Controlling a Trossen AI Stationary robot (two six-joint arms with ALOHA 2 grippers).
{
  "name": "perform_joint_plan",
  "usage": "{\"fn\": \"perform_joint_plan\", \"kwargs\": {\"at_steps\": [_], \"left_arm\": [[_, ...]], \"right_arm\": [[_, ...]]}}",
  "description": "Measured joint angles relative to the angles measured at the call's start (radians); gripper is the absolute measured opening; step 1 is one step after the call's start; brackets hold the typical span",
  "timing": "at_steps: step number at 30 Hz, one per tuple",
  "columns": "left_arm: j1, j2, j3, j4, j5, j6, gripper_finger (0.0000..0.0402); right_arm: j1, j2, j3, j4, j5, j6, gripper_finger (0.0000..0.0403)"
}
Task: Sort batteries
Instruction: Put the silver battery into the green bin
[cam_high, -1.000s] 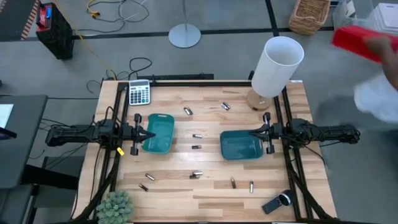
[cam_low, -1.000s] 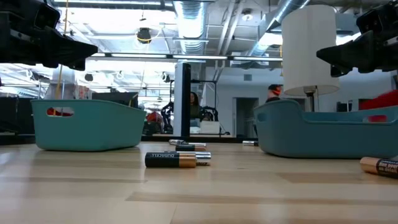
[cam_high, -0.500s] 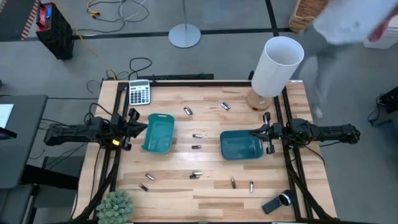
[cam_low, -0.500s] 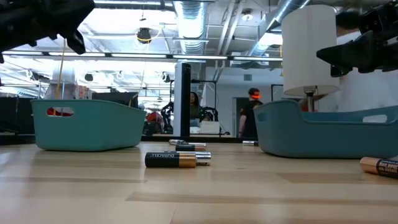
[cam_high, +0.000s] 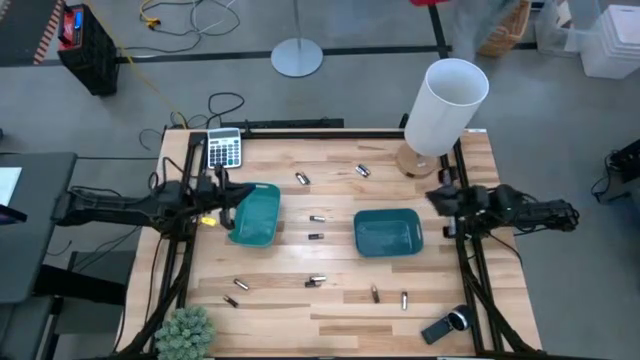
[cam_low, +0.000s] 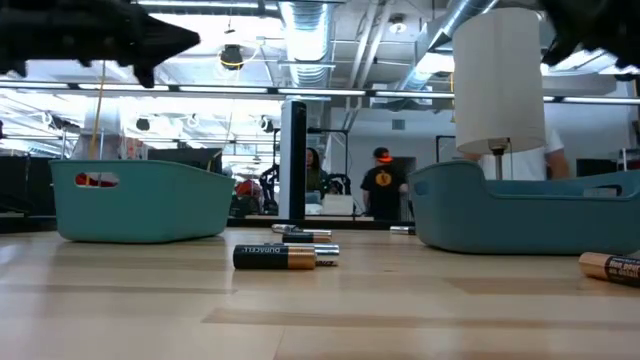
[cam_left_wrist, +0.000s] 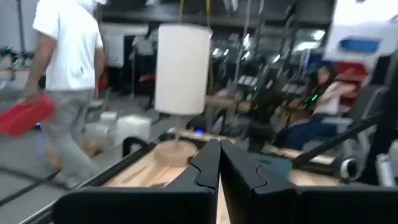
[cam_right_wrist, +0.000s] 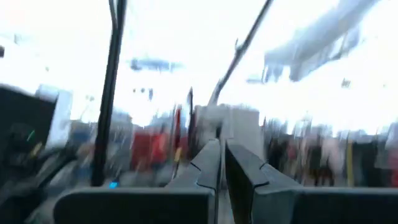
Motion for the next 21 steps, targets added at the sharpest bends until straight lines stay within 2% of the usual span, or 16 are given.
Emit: {"fn": "perform_joint_plan", "kwargs": {"at_steps": [2, 7, 12, 21], "left_arm": [[0.024, 0.097, 0.056, -0.043, 0.000, 0.000, 0.0022], [0.102, 0.343, 0.239, -0.208, 0.011, 0.032, 0.0054], [0.169, 0.582, 0.453, -0.451, 0.059, 0.108, 0.0080], [0.191, 0.867, 0.762, -0.751, 0.090, 0.237, 0.0091]], "right_arm": [[-0.008, 0.000, 0.003, 0.059, 0.000, 0.017, 0.0042], [-0.033, 0.005, 0.023, 0.034, 0.000, 0.126, 0.0042], [-0.046, 0.005, 0.024, 0.028, 0.000, 0.134, 0.0042], [-0.046, 0.005, 0.026, 0.037, 0.005, 0.100, 0.0042]]}}
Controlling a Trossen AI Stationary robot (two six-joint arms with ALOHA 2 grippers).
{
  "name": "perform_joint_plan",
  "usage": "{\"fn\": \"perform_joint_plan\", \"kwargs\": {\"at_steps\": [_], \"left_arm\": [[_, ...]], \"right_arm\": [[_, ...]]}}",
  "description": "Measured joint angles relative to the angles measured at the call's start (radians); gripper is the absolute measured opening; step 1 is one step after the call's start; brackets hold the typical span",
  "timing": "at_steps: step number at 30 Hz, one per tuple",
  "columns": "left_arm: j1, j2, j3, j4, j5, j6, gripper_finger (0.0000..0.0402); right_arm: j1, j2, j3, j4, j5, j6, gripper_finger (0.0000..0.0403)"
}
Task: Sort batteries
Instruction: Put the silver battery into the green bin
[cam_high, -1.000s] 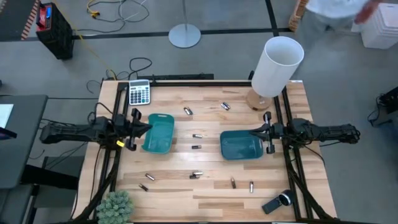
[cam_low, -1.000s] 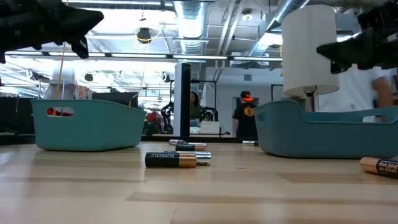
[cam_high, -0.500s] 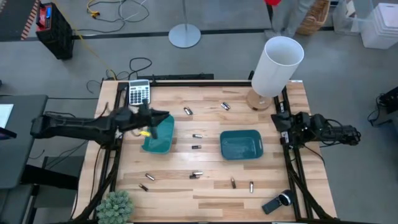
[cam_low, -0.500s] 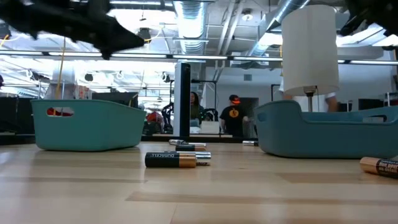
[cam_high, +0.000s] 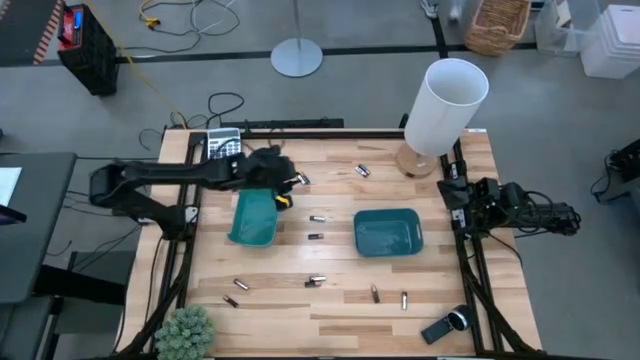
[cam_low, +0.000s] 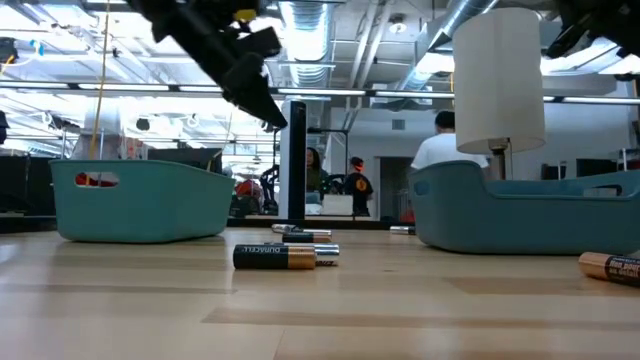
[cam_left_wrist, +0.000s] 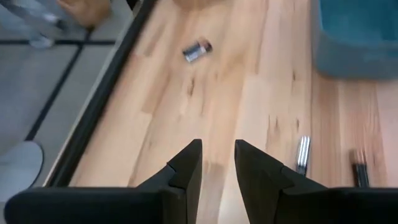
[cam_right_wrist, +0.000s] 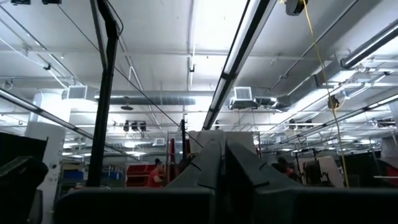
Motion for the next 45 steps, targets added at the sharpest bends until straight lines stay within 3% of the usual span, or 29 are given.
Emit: {"fn": "perform_joint_plan", "kwargs": {"at_steps": [5, 12, 20, 27, 39, 45], "left_arm": [[-0.077, 0.043, 0.063, -0.107, 0.017, 0.055, 0.0091], [-0.315, -0.050, 0.065, -0.295, 0.030, 0.042, 0.0091], [-0.655, -0.088, 0.063, -0.551, 0.037, -0.255, 0.0093], [-0.862, -0.037, 0.047, -0.595, -0.014, -0.516, 0.0112], [-0.980, 0.185, 0.046, -0.631, -0.020, -0.668, 0.0169], [-1.002, 0.283, 0.046, -0.629, -0.007, -0.686, 0.0173]], "right_arm": [[0.000, 0.000, 0.000, -0.082, 0.005, -0.008, 0.0042], [0.000, 0.000, 0.000, -0.116, 0.006, -0.008, 0.0042], [0.000, 0.000, 0.002, -0.115, 0.006, -0.008, 0.0042], [0.000, 0.000, 0.002, -0.107, 0.020, 0.003, 0.0042], [0.002, 0.000, 0.002, -0.130, 0.021, 0.080, 0.0042], [0.002, 0.000, 0.002, -0.150, 0.021, 0.087, 0.0042]]}}
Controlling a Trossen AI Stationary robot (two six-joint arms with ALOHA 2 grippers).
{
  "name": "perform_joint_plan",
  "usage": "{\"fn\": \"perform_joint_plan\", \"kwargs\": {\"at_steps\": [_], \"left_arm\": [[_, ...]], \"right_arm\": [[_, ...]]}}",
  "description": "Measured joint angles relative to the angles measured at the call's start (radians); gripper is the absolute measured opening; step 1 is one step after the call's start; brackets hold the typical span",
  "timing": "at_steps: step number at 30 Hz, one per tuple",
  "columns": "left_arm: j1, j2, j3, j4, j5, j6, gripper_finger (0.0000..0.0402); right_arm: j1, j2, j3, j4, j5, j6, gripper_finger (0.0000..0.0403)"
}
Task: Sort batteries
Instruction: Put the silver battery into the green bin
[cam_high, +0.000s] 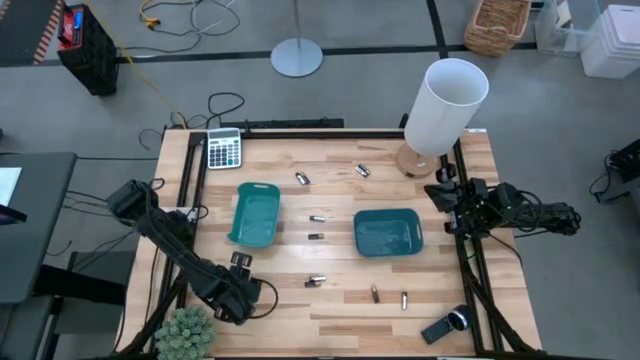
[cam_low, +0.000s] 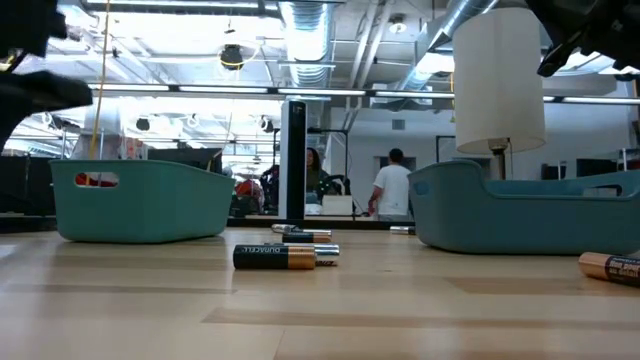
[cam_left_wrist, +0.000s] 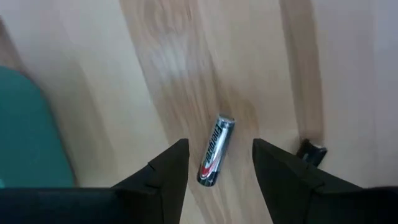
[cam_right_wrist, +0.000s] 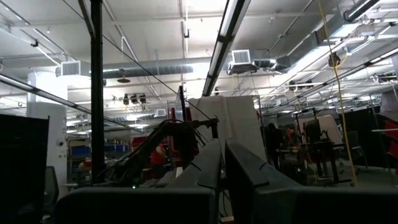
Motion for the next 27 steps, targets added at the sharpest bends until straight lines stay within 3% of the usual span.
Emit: {"fn": "perform_joint_plan", "kwargs": {"at_steps": [7, 27], "left_arm": [[-0.004, 0.053, -0.001, 0.000, -0.002, -0.005, 0.0170], [-0.005, 0.048, -0.077, 0.069, -0.021, -0.038, 0.0165]], "right_arm": [[0.000, 0.000, 0.000, -0.008, 0.000, 0.003, 0.0042], [0.000, 0.000, 0.000, -0.015, 0.000, 0.003, 0.0042]]}}
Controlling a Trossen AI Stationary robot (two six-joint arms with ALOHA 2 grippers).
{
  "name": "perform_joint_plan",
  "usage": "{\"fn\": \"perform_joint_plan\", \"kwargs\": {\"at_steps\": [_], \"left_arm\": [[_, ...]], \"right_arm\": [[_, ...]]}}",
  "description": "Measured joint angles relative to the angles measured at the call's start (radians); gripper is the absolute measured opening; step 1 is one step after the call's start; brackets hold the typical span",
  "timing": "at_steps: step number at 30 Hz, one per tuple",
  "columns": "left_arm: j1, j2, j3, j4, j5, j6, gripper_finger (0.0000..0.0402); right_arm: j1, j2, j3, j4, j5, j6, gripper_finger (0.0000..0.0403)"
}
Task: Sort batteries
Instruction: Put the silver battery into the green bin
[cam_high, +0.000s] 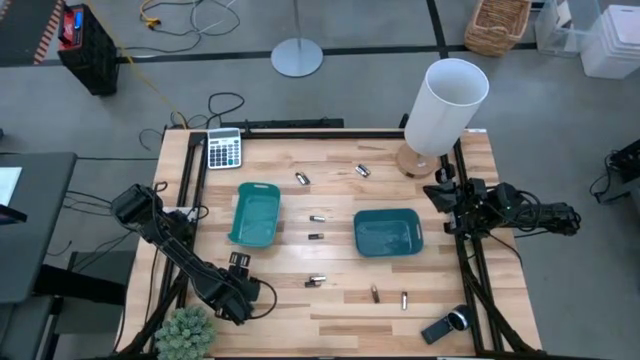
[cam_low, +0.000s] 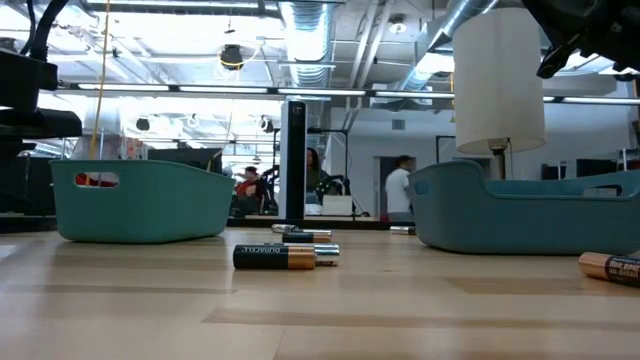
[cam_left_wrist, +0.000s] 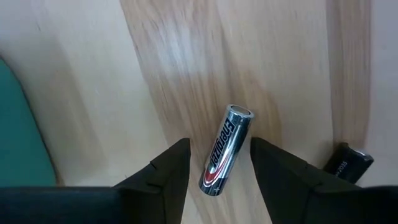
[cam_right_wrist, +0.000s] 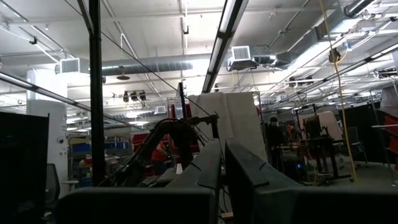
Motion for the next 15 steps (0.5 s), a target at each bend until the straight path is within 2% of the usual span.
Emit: {"fn": "perform_joint_plan", "kwargs": {"at_steps": [11, 15], "left_arm": [[0.000, 0.001, -0.032, 0.063, 0.010, 0.028, 0.0070], [0.001, -0.001, -0.058, 0.092, 0.019, 0.023, 0.0048]], "right_arm": [[0.000, 0.000, 0.000, 0.000, 0.000, 0.000, 0.0042], [0.000, 0.000, 0.000, 0.000, 0.000, 0.000, 0.0042]]}}
